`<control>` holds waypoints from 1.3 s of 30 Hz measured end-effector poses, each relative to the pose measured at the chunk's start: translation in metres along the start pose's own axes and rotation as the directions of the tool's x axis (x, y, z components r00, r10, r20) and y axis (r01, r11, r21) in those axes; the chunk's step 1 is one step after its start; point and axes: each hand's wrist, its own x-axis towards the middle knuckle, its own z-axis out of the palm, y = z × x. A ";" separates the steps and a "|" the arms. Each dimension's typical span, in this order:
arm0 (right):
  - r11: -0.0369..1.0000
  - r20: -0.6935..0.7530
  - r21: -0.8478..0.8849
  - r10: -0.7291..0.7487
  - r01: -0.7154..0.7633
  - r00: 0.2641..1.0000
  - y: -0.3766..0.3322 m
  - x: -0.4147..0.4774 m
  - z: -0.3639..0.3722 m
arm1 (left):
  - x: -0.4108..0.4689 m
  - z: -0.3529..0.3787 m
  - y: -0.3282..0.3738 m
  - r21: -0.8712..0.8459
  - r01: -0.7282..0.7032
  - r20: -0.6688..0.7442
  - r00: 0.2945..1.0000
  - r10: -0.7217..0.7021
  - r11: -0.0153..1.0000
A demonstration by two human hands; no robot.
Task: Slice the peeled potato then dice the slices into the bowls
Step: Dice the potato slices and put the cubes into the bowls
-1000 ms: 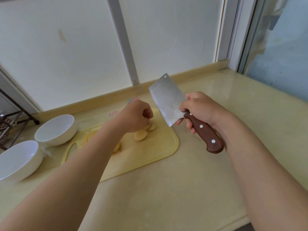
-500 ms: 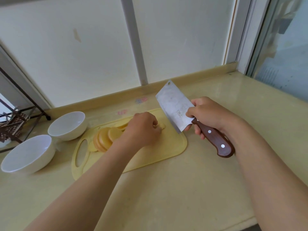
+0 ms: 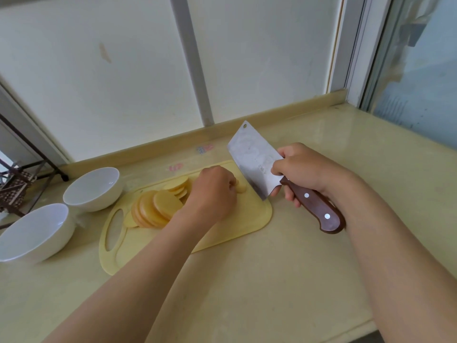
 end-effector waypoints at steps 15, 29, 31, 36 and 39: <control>0.989 0.003 -0.145 0.018 -0.017 1.000 -0.001 -0.003 0.003 | -0.002 0.002 -0.014 -0.070 -0.232 -0.033 0.973 0.230 0.970; 0.923 -0.091 -0.385 -0.039 0.001 0.995 -0.015 -0.024 0.021 | -0.001 0.011 -0.018 -0.164 -0.256 -0.113 0.964 0.240 0.953; 0.901 -0.083 -0.433 -0.040 0.000 0.996 -0.019 -0.025 0.023 | -0.001 0.011 -0.018 -0.163 -0.260 -0.103 0.964 0.245 0.952; 0.866 -0.065 -0.500 -0.033 -0.004 0.997 -0.027 -0.027 0.031 | 0.002 0.012 -0.019 -0.156 -0.269 -0.103 0.961 0.256 0.950; 0.859 -0.058 -0.512 -0.019 -0.014 0.998 -0.029 -0.027 0.036 | 0.002 0.012 -0.020 -0.154 -0.267 -0.100 0.962 0.254 0.951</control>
